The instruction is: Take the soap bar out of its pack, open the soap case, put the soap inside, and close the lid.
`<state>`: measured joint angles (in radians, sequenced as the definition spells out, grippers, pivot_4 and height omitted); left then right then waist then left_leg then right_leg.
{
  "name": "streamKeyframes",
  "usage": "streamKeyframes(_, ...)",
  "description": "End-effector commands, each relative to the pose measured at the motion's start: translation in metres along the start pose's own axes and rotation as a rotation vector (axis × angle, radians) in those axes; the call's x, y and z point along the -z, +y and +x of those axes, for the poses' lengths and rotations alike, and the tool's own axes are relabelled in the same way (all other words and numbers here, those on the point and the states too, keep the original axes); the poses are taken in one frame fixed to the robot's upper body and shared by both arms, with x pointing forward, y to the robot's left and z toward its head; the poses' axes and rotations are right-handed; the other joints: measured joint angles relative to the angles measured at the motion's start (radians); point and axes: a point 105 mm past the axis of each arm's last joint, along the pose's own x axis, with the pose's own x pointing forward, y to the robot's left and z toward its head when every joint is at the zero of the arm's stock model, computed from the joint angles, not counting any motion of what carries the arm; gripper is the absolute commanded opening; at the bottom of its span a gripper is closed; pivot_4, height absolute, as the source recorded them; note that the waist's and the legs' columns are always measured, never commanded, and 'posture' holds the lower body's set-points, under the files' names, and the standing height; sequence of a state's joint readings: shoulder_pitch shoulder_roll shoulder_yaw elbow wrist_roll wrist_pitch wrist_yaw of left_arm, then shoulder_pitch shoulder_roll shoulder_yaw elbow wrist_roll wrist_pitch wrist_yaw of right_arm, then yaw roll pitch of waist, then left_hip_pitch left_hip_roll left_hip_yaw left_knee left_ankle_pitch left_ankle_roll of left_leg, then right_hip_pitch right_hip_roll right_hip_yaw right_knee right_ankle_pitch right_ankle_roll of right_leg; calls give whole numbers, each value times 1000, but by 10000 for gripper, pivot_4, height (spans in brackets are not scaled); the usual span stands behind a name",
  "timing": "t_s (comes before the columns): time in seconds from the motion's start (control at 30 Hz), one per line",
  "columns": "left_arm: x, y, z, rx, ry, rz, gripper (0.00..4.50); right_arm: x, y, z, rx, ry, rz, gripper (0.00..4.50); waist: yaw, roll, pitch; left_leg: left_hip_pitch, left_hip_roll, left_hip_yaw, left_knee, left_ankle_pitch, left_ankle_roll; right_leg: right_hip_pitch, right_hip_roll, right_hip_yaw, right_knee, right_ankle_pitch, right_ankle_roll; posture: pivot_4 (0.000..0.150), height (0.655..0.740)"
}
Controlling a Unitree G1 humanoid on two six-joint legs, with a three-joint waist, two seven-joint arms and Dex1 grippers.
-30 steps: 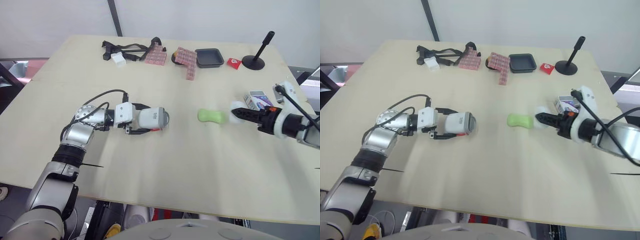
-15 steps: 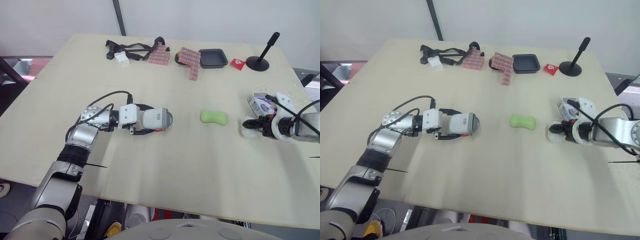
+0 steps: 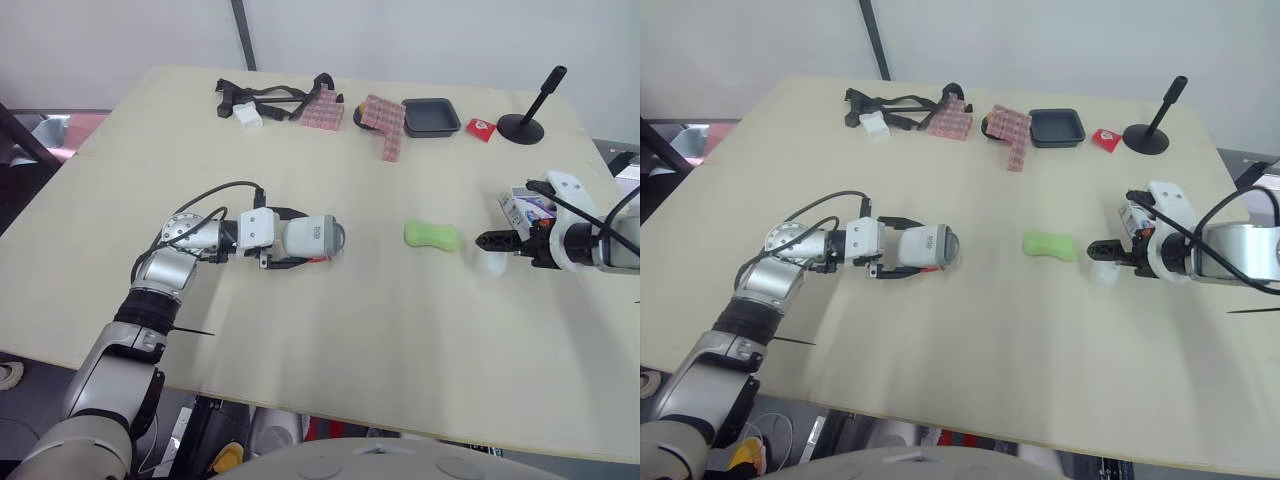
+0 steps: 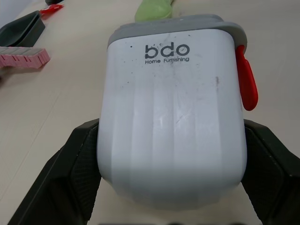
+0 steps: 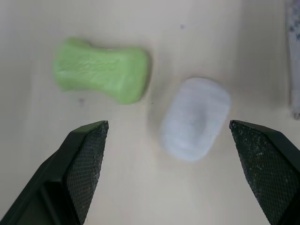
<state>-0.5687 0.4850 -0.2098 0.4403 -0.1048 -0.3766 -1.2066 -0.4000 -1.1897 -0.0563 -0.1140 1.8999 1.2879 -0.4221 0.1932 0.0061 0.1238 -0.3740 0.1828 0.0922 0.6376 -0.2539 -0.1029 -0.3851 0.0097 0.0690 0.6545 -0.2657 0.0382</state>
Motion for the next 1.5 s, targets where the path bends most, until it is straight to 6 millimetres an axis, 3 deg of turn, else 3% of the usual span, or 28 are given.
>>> streamKeyframes(0.03, -6, 7, -4, -17, -9, 34, 34860, -11, 30, -20, -120, -101, -233, 44527, -2, 0, 0, 0, 0, 0, 0, 0, 0, 0, 0, 0, 0, 0, 0, 1500, 7400)
streamKeyframes(0.17, -5, 7, -4, -9, -2, 31, 34860, -25, 64, -40, -282, -356, -551, 44527, 1, 0, 0, -1, 1, 0, 0, 0, 1, -1, -1, -1, 0, 0, 0, 1500, 7400)
streamKeyframes(0.33, -6, 10, -7, -7, 2, 2, 34860, -24, 52, -35, -362, -471, -695, 44527, -8, -3, -1, -2, 1, 0, 5, -2, 3, -1, -7, 0, 1, 0, 0, 1500, 7400)
streamKeyframes(0.4, -4, 10, -10, -2, 15, -18, 34860, -42, 57, -40, -349, -668, -760, 44527, -16, -3, -1, -2, 1, 0, 6, -1, 3, -2, -7, 2, 4, 0, 0, 1500, 7400)
streamKeyframes(0.47, 0, 10, -13, 5, 37, -30, 34860, -46, 65, -39, -401, -746, -762, 44527, -32, -2, -1, -1, 1, 0, 6, -1, 3, -3, -6, 3, 8, -1, -1, 1500, 7400)
streamKeyframes(0.6, 1, 15, -15, -10, 46, -49, 34860, -20, 84, -21, -562, -660, -868, 44527, -42, -2, -1, -1, 1, 2, 6, -1, 3, -4, -5, 5, 10, -1, -1, 1500, 7400)
streamKeyframes(0.73, -2, 16, -14, -7, 41, -52, 34860, 6, 86, 3, -613, -543, -1006, 44527, -44, -2, -1, -1, 1, 2, 6, -1, 3, -4, -5, 4, 9, -1, -1, 1500, 7400)
streamKeyframes(1.0, 0, 11, -11, 27, 47, -82, 34860, -7, 91, 11, -600, -627, -990, 44527, -60, -2, -1, 0, 0, 2, 6, 0, 3, -4, -6, 4, 10, 0, -1, 1500, 7400)
streamKeyframes(1.17, 2, 15, -4, 28, 74, -99, 34860, 3, 92, 19, -575, -613, -1002, 44527, -53, -2, -1, 0, 0, 2, 6, 0, 3, -3, -3, 5, 10, 0, -1, 1500, 7400)
streamKeyframes(1.5, 3, 33, 31, 56, 193, -64, 34860, 16, 86, 27, -497, -595, -981, 44527, -59, -2, -1, 0, 0, 1, 7, 0, 4, -2, -3, 5, 10, 0, -1, 1500, 7400)
